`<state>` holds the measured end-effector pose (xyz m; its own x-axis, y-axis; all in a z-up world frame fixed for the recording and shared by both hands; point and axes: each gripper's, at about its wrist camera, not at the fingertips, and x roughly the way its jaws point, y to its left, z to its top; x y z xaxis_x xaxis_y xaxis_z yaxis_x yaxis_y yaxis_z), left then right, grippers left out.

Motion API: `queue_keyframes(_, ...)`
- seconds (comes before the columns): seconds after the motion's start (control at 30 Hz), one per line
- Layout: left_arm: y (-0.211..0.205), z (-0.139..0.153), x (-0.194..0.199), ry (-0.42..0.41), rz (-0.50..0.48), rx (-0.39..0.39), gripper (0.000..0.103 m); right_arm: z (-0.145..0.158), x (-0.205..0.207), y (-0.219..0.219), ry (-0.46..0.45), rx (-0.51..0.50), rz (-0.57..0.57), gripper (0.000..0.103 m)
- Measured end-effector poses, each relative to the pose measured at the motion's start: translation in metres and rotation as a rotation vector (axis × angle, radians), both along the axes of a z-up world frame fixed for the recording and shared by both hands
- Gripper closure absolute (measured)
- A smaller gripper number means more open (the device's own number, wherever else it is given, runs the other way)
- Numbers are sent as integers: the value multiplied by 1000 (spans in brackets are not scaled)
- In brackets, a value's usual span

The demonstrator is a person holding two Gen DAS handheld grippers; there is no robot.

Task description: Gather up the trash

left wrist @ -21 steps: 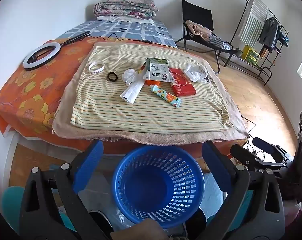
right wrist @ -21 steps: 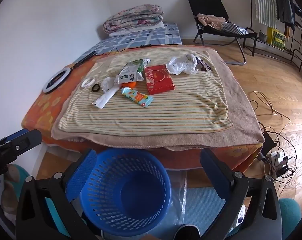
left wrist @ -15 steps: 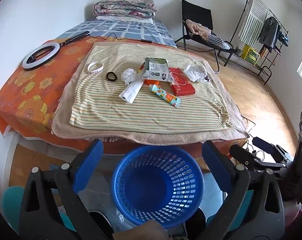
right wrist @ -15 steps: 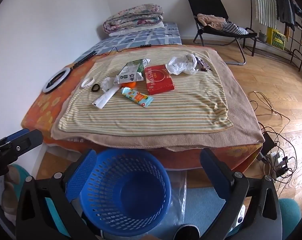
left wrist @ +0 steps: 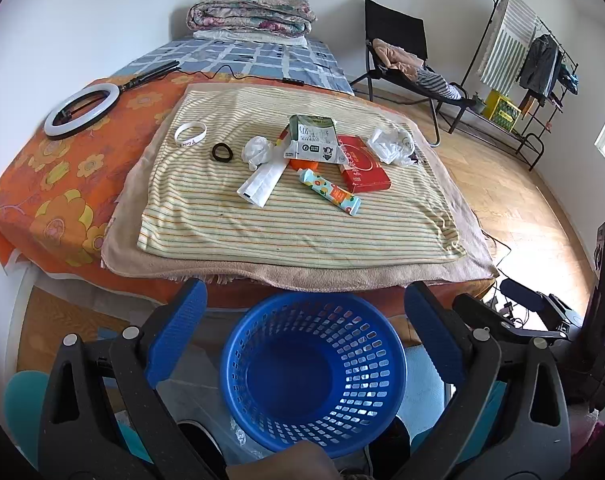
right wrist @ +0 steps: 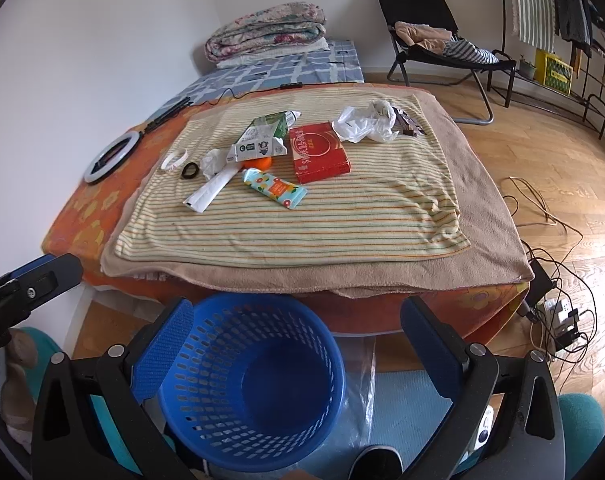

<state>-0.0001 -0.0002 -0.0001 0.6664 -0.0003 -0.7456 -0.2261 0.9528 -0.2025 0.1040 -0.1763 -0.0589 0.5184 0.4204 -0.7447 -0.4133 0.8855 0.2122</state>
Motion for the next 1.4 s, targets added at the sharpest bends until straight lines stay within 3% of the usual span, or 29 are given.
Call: queue_keyframes(1.4,0,0,0,-1,1,-8,2,0,1,5,22,-7,1,0)
